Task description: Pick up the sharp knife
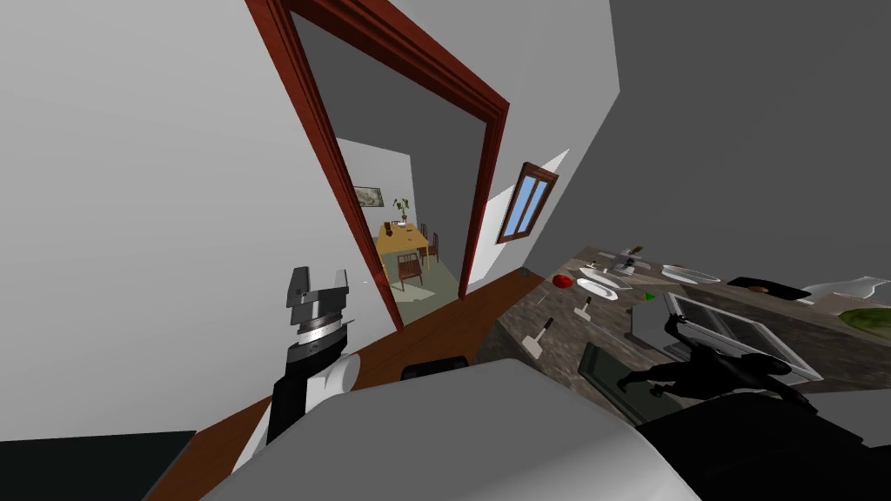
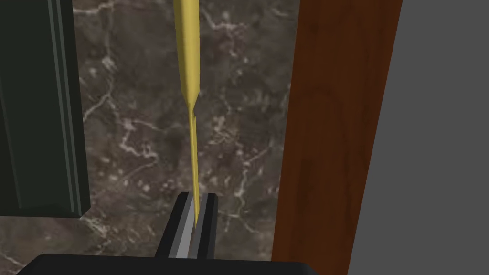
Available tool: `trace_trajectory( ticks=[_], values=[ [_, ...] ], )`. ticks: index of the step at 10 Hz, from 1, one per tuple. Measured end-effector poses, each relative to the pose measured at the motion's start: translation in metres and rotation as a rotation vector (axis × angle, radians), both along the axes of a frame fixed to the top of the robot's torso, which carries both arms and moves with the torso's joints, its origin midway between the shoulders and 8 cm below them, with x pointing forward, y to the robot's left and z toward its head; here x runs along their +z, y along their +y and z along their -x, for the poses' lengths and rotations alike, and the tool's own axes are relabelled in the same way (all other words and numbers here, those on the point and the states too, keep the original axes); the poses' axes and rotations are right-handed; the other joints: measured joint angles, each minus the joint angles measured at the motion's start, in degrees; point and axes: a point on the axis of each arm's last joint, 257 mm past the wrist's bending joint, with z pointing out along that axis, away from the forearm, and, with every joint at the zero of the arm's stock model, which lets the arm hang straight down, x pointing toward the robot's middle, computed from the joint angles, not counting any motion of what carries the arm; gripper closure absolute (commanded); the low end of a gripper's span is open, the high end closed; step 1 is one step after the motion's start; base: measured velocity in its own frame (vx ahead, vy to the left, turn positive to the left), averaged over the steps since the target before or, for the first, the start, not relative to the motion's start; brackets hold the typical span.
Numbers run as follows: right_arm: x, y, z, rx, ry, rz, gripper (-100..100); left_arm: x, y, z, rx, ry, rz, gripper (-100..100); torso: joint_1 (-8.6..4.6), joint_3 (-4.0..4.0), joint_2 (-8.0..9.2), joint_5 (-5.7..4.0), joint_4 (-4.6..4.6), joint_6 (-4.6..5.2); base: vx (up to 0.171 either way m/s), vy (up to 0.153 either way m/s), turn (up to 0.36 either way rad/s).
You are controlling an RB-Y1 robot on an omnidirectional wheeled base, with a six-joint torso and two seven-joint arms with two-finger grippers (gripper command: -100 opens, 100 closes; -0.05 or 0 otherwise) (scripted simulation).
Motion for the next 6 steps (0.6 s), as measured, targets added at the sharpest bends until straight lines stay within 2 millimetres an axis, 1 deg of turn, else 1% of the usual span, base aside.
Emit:
trace_trajectory(
  ticks=[1,2,4,5,6],
  values=[
    [0.000,0.000,0.000,0.000,0.000,0.000,100,0.000,0.000,0.000,0.000,0.000,0.000,0,0.00,0.00,-0.01,0.00,0.00,0.00,0.081,0.006,-0.121],
    [0.003,-0.004,0.004,0.016,0.009,0.002,100,0.000,0.000,0.000,0.000,0.000,0.000,0,0.02,-0.11,-0.19,0.01,-0.05,0.10,0.132,0.008,-0.185],
    [0.012,-0.008,0.015,0.042,0.021,0.000,100,0.000,0.000,0.000,0.000,0.000,0.000,0,0.05,-0.27,-0.47,0.02,-0.11,0.04,0.130,0.005,-0.112],
    [0.016,-0.009,0.018,0.055,0.023,-0.002,100,0.000,0.000,0.000,0.000,0.000,0.000,0,0.06,-0.29,-0.49,0.02,-0.12,0.02,0.050,0.007,-0.021],
    [0.017,-0.009,0.018,0.058,0.022,-0.004,0,0.000,0.000,0.000,0.000,0.000,0.000,0,0.03,-0.21,-0.33,0.01,-0.09,-0.01,0.009,0.002,0.008]
  ],
)
